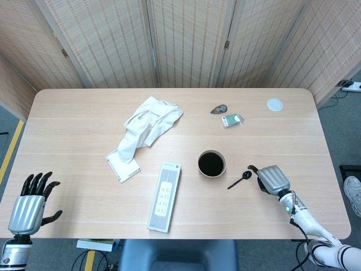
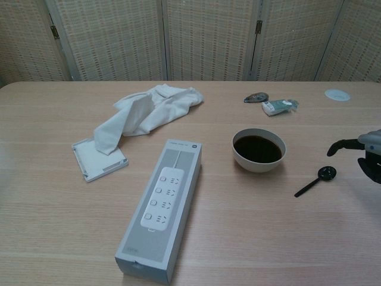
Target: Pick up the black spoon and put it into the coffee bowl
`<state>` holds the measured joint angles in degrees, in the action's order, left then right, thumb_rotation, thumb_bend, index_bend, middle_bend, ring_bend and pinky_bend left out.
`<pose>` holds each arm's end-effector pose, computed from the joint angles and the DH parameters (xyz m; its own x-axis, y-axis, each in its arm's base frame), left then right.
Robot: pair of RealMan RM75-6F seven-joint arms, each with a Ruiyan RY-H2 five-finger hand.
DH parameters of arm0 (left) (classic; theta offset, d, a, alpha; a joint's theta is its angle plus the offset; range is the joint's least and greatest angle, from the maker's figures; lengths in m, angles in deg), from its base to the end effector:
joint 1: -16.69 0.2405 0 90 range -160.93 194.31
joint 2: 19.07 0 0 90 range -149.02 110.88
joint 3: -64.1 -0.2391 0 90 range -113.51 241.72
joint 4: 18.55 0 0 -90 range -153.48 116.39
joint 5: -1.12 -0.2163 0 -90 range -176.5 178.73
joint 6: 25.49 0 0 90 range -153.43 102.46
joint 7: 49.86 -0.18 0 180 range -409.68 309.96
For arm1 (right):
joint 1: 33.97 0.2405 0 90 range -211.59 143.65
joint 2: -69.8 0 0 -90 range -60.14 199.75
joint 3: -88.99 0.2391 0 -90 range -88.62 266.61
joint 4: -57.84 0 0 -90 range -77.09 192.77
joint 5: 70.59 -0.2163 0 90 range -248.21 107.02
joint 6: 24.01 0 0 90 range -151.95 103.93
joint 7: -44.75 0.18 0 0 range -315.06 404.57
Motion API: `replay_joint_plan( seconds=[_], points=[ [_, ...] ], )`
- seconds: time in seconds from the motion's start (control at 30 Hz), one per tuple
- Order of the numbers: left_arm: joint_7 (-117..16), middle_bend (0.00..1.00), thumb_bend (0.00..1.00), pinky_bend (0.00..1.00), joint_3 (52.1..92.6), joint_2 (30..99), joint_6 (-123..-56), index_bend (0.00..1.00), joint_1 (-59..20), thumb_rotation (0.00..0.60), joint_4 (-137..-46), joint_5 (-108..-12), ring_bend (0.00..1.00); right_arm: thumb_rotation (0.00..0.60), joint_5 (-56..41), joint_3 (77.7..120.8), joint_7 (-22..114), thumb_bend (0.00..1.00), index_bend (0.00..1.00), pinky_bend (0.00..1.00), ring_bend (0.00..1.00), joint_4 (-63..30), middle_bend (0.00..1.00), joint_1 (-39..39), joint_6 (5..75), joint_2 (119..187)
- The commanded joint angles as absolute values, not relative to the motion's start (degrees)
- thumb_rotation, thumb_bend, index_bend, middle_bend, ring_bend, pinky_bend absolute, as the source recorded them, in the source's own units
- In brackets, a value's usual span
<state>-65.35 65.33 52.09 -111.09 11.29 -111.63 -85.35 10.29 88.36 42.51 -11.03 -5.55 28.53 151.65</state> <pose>-0.2795 0.2113 0.1029 0.5179 0.0207 0.8552 0.8552 -0.0372 -0.5170 -0.3003 -0.3192 -0.0002 0.5885 -0.3803 0.7134 -0.8084 -0.2889 0.5129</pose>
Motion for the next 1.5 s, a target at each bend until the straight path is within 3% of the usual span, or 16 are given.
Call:
replay_joint_plan(
  seconds=[0.03, 0.17, 0.27, 0.37, 0.47, 0.53, 0.8, 1.13, 1.5],
  points=[
    [-65.4, 0.11, 0.14, 0.07, 65.3, 52.1, -111.1, 0.29, 11.3, 0.600, -111.7, -85.4, 0.08, 0.600, 13.8, 88.9, 47.4, 0.19, 0.22, 1.00, 0.99, -11.3, 0.88, -7.4, 35.1, 152.5],
    [-65.4, 0.11, 0.14, 0.07, 65.4, 52.0, -111.2, 0.29, 11.3, 0.600, -111.8, -85.5, 0.08, 0.600, 16.9, 88.2, 50.9, 0.15, 0.27, 0.91, 0.84, -11.9, 0.77, -8.1, 38.5, 152.4],
    [-65.4, 0.11, 0.14, 0.07, 65.4, 51.9, -111.3, 0.29, 11.3, 0.600, -111.9, -85.6, 0.08, 0.600, 18.3, 87.1, 51.9, 0.17, 0.28, 0.76, 0.69, -13.3, 0.66, -7.8, 38.1, 151.3],
    [-65.3, 0.11, 0.14, 0.07, 65.3, 51.8, -111.5, 0.29, 11.4, 0.600, -112.0, -85.8, 0.08, 0.600, 19.1, 86.7, 52.7, 0.14, 0.28, 0.69, 0.64, -14.3, 0.61, -7.8, 38.3, 151.1],
    [-65.2, 0.11, 0.14, 0.07, 65.3, 51.8, -111.6, 0.29, 11.5, 0.600, -112.0, -85.8, 0.08, 0.600, 19.3, 86.6, 52.2, 0.10, 0.28, 0.69, 0.69, -14.7, 0.65, -7.6, 38.3, 151.2],
    [-65.1, 0.11, 0.14, 0.07, 65.3, 51.7, -111.6, 0.29, 11.6, 0.600, -112.0, -85.8, 0.08, 0.600, 19.3, 86.7, 51.2, 0.10, 0.28, 0.74, 0.75, -14.6, 0.69, -7.4, 37.9, 151.5],
    [-64.8, 0.11, 0.14, 0.07, 65.2, 51.6, -112.0, 0.29, 11.7, 0.600, -112.0, -86.2, 0.08, 0.600, 19.1, 87.3, 45.5, 0.23, 0.37, 0.99, 1.00, -12.1, 0.91, -4.8, 34.2, 154.1],
    [-64.2, 0.11, 0.14, 0.07, 65.0, 51.5, -112.5, 0.29, 12.5, 0.600, -111.5, -86.0, 0.08, 0.600, 17.7, 87.5, 39.0, 0.24, 0.40, 1.00, 1.00, -9.0, 0.97, -1.9, 28.6, 157.4],
    [-63.3, 0.11, 0.14, 0.07, 65.0, 51.7, -112.5, 0.29, 12.7, 0.600, -110.6, -85.7, 0.08, 0.600, 17.4, 88.0, 34.9, 0.24, 0.49, 1.00, 1.00, -5.0, 0.98, -1.0, 28.9, 160.6]
  ],
)
